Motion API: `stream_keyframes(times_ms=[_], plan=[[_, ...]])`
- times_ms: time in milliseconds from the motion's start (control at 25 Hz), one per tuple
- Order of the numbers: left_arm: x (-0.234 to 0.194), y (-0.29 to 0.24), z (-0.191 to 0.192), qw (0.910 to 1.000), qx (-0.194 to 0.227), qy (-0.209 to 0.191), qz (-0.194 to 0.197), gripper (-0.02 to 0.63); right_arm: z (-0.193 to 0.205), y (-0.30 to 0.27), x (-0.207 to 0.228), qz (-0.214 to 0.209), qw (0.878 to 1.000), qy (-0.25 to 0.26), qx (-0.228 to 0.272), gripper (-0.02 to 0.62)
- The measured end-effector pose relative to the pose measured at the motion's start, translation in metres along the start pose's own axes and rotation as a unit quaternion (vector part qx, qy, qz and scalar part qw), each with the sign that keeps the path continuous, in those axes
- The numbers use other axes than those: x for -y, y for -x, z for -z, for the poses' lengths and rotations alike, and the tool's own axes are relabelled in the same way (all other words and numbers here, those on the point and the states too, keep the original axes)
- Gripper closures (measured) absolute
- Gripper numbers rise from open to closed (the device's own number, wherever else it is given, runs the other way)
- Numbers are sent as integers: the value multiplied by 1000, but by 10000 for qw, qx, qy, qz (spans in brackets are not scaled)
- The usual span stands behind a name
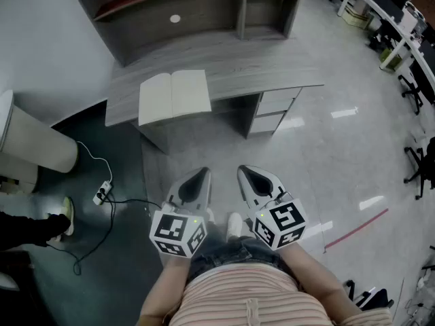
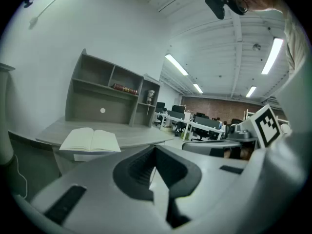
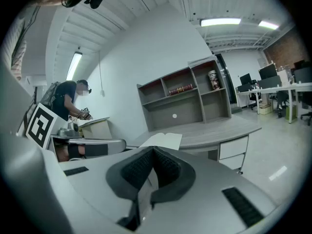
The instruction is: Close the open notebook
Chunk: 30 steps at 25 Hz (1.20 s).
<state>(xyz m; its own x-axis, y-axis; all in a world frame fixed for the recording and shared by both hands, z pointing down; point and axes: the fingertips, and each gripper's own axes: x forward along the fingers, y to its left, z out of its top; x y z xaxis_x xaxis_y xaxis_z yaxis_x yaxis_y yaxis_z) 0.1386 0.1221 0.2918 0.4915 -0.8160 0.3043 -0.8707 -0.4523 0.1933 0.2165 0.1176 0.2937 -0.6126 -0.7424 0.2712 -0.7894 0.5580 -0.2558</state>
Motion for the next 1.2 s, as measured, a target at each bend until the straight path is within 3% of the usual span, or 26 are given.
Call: stream_keyframes(times_ms=[640, 1200], plan=[[-9, -4, 6, 9999, -19, 102, -11, 594, 4, -6, 7, 86, 9999, -127, 37, 586], [-17, -10, 8, 9998, 11, 177, -133, 594, 12, -16, 10, -118, 9993, -363, -15, 586]])
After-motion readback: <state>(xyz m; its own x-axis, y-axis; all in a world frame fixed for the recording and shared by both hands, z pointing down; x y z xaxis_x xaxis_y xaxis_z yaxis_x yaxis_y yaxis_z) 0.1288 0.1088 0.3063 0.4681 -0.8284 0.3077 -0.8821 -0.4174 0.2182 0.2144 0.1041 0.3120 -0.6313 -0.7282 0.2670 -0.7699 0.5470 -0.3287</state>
